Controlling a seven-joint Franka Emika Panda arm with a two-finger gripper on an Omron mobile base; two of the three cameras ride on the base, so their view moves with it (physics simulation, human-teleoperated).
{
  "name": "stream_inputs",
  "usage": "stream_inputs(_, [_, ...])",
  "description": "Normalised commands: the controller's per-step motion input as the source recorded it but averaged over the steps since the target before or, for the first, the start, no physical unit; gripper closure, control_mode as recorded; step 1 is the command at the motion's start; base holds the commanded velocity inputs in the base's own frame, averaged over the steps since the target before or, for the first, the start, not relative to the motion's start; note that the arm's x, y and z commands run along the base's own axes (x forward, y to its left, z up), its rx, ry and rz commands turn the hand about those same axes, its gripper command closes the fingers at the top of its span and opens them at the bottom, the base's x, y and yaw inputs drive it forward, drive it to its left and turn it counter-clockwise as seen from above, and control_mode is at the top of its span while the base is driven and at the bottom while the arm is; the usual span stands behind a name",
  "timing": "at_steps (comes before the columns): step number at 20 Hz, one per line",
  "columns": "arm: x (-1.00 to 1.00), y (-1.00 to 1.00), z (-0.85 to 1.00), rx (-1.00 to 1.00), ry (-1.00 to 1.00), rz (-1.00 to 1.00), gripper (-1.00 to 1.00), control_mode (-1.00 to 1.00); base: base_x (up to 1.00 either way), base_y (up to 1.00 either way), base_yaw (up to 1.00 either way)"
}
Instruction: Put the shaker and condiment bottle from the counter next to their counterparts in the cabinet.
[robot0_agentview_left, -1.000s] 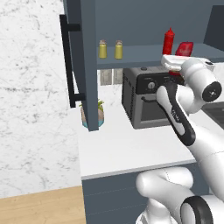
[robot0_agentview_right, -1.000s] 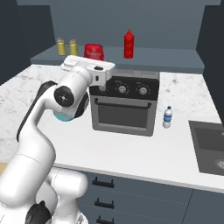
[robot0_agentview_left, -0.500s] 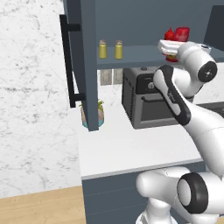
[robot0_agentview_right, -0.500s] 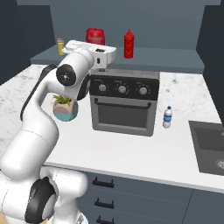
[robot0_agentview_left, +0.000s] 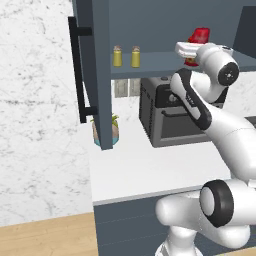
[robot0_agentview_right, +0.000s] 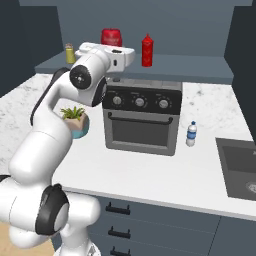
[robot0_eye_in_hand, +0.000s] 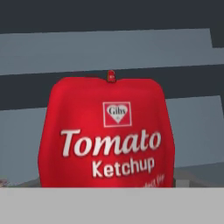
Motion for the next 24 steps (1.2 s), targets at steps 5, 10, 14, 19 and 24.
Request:
stream_inputs(5, [0.27, 0.03, 0.0, -0.05, 0.0, 0.0, 1.0, -1.0, 0.0, 0.0, 0.0])
stream_inputs(10, [0.25, 0.06, 0.0, -0.03, 0.0, 0.0, 1.0, -1.0, 0.0, 0.0, 0.0])
stream_inputs(14, [0.33, 0.11, 0.0, -0.03, 0.0, 0.0, 1.0, -1.0, 0.0, 0.0, 0.0])
stream_inputs(19, [0.35, 0.11, 0.0, 0.0, 0.0, 0.0, 1.0, -1.0, 0.0, 0.0, 0.0])
stream_inputs(24, [0.4, 0.05, 0.0, -0.01, 0.0, 0.0, 1.0, -1.0, 0.0, 0.0, 0.0])
